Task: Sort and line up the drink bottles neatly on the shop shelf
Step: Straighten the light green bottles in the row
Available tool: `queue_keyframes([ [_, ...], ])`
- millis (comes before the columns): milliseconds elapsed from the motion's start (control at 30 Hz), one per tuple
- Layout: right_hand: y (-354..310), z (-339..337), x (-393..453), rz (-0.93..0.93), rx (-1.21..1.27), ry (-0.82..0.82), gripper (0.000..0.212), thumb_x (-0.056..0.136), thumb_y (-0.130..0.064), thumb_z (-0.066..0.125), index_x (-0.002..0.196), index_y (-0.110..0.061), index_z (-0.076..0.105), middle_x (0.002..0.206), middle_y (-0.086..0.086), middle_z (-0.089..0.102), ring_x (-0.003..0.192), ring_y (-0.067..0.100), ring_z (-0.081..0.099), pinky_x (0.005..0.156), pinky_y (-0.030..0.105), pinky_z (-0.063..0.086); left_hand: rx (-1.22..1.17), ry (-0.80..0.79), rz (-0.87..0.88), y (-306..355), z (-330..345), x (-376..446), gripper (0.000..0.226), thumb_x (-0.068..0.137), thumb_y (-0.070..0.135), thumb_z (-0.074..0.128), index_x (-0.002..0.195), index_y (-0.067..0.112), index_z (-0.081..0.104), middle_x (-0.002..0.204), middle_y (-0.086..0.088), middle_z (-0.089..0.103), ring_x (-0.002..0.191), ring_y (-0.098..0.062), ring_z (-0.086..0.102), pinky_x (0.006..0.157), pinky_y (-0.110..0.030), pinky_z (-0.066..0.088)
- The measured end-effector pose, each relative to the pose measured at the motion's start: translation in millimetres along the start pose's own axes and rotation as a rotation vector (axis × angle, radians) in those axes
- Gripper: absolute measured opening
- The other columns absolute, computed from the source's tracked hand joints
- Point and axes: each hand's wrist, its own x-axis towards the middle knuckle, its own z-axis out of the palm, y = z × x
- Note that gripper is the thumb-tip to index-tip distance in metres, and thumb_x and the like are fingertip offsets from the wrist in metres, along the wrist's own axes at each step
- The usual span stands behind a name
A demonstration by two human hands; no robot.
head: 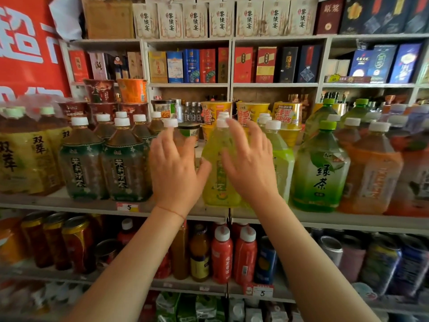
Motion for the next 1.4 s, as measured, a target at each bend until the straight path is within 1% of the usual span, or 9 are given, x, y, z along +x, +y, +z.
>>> queue_keyframes([
  [100, 27.4, -10.1, -6.8, 0.175, 0.090, 0.287, 0.046, 0.094, -0.016, 0.057, 0.137, -0.005, 0.046, 0.137, 0.020, 0.050, 0.127, 0.034, 0.046, 0.105, 0.044, 0.038, -0.264, -0.125, 0.085, 32.3, 2.6, 12.1, 0.049, 0.099, 0.036, 0.048, 0.146, 0.023, 0.047, 0.141, -0.019, 0.048, 0.128, -0.034, 0.049, 0.102, -0.044, 0.049],
  [200, 48.5, -16.7, -10.4, 0.380, 0.193, 0.197, 0.046, 0.098, -0.026, 0.052, 0.138, -0.006, 0.045, 0.138, 0.018, 0.046, 0.123, 0.032, 0.046, 0.094, 0.036, 0.042, -0.238, -0.315, 0.062, 51.8, 16.7, 23.6, 0.046, 0.104, 0.046, 0.040, 0.149, 0.039, 0.043, 0.155, -0.021, 0.034, 0.142, -0.038, 0.035, 0.110, -0.051, 0.041],
  [267, 53.5, -17.8, -13.4, 0.473, 0.262, 0.075, 0.050, 0.100, -0.038, 0.049, 0.143, -0.012, 0.043, 0.137, 0.012, 0.047, 0.123, 0.027, 0.047, 0.090, 0.027, 0.035, -0.215, -0.376, 0.013, 57.3, 23.2, 27.6, 0.044, 0.102, 0.052, 0.042, 0.144, 0.040, 0.047, 0.159, -0.020, 0.028, 0.147, -0.039, 0.028, 0.113, -0.049, 0.036],
  [467, 55.1, -12.1, -10.1, 0.471, 0.224, -0.038, 0.083, 0.085, -0.066, 0.061, 0.148, -0.020, 0.034, 0.139, 0.010, 0.045, 0.121, 0.029, 0.050, 0.083, 0.030, 0.042, -0.159, -0.408, 0.002, 60.7, 21.7, 35.7, 0.043, 0.097, 0.056, 0.050, 0.137, 0.041, 0.049, 0.152, -0.018, 0.034, 0.141, -0.039, 0.035, 0.095, -0.045, 0.050],
  [700, 56.3, -12.3, -5.8, 0.481, 0.246, -0.062, 0.083, 0.081, -0.065, 0.066, 0.144, -0.017, 0.040, 0.136, 0.010, 0.046, 0.114, 0.033, 0.056, 0.089, 0.042, 0.053, -0.081, -0.446, 0.024, 62.2, 9.3, 44.0, 0.052, 0.089, 0.061, 0.057, 0.138, 0.042, 0.053, 0.133, -0.009, 0.046, 0.107, -0.028, 0.058, 0.072, -0.031, 0.045],
  [967, 55.4, -19.1, -2.2, 0.472, 0.257, -0.143, 0.085, 0.083, -0.068, 0.062, 0.146, -0.015, 0.037, 0.138, 0.010, 0.042, 0.120, 0.033, 0.052, 0.094, 0.045, 0.052, -0.024, -0.395, 0.045, 59.8, 6.8, 36.7, 0.054, 0.092, 0.060, 0.053, 0.141, 0.039, 0.051, 0.128, -0.011, 0.048, 0.113, -0.029, 0.054, 0.070, -0.031, 0.039],
  [1167, 56.6, -29.4, 5.8, 0.489, 0.153, -0.164, 0.068, 0.092, -0.065, 0.049, 0.138, -0.014, 0.047, 0.130, 0.009, 0.047, 0.104, 0.028, 0.056, 0.075, 0.035, 0.045, 0.048, -0.312, 0.047, 60.2, 15.6, 25.1, 0.051, 0.095, 0.056, 0.044, 0.139, 0.031, 0.048, 0.127, -0.014, 0.046, 0.114, -0.030, 0.050, 0.065, -0.030, 0.037],
  [1267, 53.4, -29.1, 15.1, 0.523, 0.156, -0.175, 0.057, 0.095, -0.059, 0.045, 0.132, -0.015, 0.051, 0.125, 0.007, 0.050, 0.105, 0.028, 0.055, 0.076, 0.037, 0.043, 0.060, -0.287, 0.053, 60.9, 17.8, 24.6, 0.054, 0.094, 0.057, 0.040, 0.139, 0.029, 0.049, 0.130, -0.017, 0.047, 0.116, -0.033, 0.050, 0.065, -0.030, 0.039],
  [1400, 48.5, -20.3, 31.4, 0.530, 0.167, -0.110, 0.045, 0.099, -0.055, 0.044, 0.103, -0.012, 0.057, 0.100, 0.000, 0.059, 0.093, 0.021, 0.057, 0.072, 0.035, 0.046, 0.080, -0.317, 0.060, 63.6, 16.8, 26.6, 0.054, 0.096, 0.057, 0.042, 0.144, 0.031, 0.044, 0.137, -0.017, 0.043, 0.125, -0.032, 0.046, 0.070, -0.031, 0.039],
])
